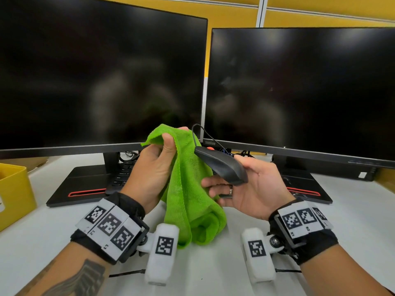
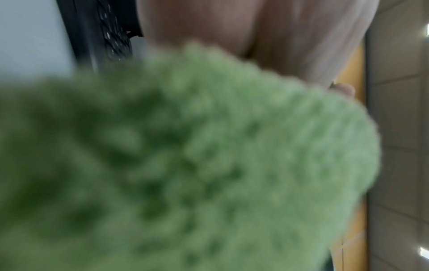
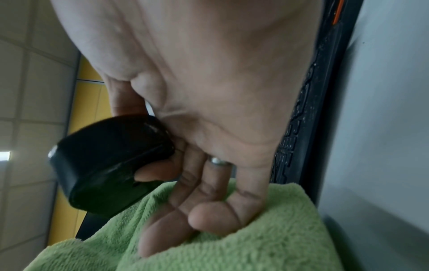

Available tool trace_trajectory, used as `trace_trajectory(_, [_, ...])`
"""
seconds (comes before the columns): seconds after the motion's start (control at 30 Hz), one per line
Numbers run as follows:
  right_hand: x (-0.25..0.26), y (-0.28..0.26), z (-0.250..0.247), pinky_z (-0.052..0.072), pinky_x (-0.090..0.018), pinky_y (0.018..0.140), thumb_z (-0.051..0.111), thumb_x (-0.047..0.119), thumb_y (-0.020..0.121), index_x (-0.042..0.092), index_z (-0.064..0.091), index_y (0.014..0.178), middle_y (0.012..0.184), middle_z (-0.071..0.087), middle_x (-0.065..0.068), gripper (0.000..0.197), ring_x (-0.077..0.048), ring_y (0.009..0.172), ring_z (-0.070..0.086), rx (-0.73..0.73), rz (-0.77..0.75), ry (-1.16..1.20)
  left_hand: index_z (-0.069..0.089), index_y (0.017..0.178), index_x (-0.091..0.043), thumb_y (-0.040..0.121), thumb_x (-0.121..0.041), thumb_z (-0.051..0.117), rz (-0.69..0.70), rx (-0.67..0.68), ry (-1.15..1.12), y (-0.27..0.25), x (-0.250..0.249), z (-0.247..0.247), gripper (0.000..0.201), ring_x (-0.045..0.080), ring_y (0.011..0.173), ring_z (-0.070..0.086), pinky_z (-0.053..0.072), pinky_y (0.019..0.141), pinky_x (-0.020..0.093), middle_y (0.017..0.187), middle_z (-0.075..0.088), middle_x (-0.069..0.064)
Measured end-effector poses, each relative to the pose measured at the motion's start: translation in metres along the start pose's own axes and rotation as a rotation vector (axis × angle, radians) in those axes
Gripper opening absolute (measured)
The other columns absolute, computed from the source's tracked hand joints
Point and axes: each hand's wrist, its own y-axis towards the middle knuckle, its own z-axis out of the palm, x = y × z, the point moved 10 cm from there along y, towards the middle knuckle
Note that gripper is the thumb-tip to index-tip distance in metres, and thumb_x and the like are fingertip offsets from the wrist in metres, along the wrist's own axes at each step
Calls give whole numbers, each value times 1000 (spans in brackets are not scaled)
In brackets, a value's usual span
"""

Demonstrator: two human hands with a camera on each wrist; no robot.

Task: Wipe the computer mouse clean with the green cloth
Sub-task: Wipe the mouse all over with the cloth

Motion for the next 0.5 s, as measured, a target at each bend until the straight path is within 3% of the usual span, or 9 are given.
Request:
trace_trajectory(0.1, [1,0,4,40,-41,74,43,45,93,13,73,123,114,71,-22,53,-31,81,66,9,-23,-19,76,120,-23,88,-67,47,-75,-24,2,0,7,-1,63,27,112,76,58,103,47,115,82,8])
trace_trajectory(0.2, [3,2,5,37,-47,84,68,47,82,8,62,137,124,63,-23,68,-31,83,67,15,-60,-37,80,107,-21,102,-52,59,-128,-90,81,4,19,-12,38,31,106,78,58,101,53,106,83,10])
trace_trajectory(0.3, [5,4,2,42,-43,76,84,46,70,8,63,128,109,68,-19,73,-33,82,69,18,-111,-52,68,108,-31,85,-46,69,-63,-188,308,8,26,-29,28,32,98,74,57,98,61,100,77,6])
trace_trajectory(0.37, [7,4,2,44,-41,73,83,42,73,12,67,120,103,72,-15,57,-32,81,70,7,-137,-68,48,117,-39,80,-42,70,-24,-223,406,6,21,-33,43,31,84,70,58,88,60,95,73,5])
trace_trajectory(0.43, [7,4,1,44,-40,73,74,39,80,14,68,122,108,71,-13,49,-31,90,68,-34,-148,-92,40,109,-41,85,-28,71,25,-222,454,4,13,-32,42,31,69,62,57,76,58,86,68,6])
trace_trajectory(0.5, [3,7,-2,46,-41,77,84,44,71,15,63,135,119,67,-11,73,-30,104,60,-63,-145,-111,40,92,-36,88,-15,69,44,-157,507,4,13,-26,37,27,61,51,50,65,51,75,57,2])
